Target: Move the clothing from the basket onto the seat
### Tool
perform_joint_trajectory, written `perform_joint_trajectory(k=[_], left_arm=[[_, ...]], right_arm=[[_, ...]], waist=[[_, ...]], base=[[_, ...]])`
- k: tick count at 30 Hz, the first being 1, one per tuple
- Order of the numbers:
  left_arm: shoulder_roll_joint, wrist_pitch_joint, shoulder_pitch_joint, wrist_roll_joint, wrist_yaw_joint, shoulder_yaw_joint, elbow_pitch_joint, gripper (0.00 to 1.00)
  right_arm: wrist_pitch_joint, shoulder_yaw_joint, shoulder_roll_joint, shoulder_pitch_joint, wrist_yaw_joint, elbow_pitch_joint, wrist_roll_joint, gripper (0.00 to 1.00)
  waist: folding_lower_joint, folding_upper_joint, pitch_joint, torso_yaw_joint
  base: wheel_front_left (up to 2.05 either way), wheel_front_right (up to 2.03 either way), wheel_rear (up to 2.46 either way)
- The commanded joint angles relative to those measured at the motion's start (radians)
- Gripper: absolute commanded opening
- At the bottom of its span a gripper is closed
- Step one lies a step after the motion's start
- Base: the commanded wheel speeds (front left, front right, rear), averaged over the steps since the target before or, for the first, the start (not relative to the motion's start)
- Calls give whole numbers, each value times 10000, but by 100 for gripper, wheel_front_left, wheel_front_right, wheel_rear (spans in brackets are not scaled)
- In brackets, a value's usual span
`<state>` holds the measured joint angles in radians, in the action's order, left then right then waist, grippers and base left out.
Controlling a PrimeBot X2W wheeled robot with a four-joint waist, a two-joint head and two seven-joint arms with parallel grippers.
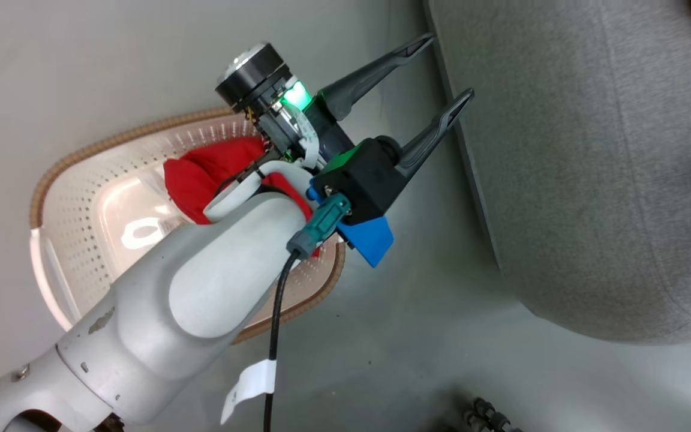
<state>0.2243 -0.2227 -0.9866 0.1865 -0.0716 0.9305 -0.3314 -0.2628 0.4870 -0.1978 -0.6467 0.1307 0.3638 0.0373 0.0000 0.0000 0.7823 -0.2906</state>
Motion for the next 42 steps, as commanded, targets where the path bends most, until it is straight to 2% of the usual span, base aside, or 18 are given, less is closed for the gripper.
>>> perform_joint_trajectory(k=[1, 6, 12, 22, 35, 42], left_arm=[[-31, -140, 189, 106, 97, -64, -144, 100], [-180, -373, 731, 469, 342, -348, -447, 100], [-404, -431, 1518, 783, 722, -1051, -281, 100], [-411, -435, 3342, 690, 1058, -2987, 477, 100], [-233, -429, 5844, 365, 1013, -5360, 679, 100], [-548, -428, 7049, 26, 911, -6486, 879, 100]], right_arm=[[-33, -84, 113, 490, 1, -324, -6, 100], [-33, -752, 270, 1313, 1, -1259, -70, 100], [-31, -1930, 308, 1845, 1, -2357, 61, 100], [-33, -3543, 220, 2446, 1, -2513, 153, 100], [-31, -3963, 546, 3606, 1, -1953, 364, 100], [-33, -3994, 797, 4409, 1, -1814, 337, 100]], waist=[[0, 0, -605, 52], [0, 0, -1632, 279], [0, 0, -2831, 909], [0, 0, -4601, 2107], [0, 0, -6008, 2897], [0, 0, -6556, 3136]], base=[[0, 0, 0], [0, 0, 0], [0, 0, 0], [0, 0, 0], [0, 0, 0], [0, 0, 0]])
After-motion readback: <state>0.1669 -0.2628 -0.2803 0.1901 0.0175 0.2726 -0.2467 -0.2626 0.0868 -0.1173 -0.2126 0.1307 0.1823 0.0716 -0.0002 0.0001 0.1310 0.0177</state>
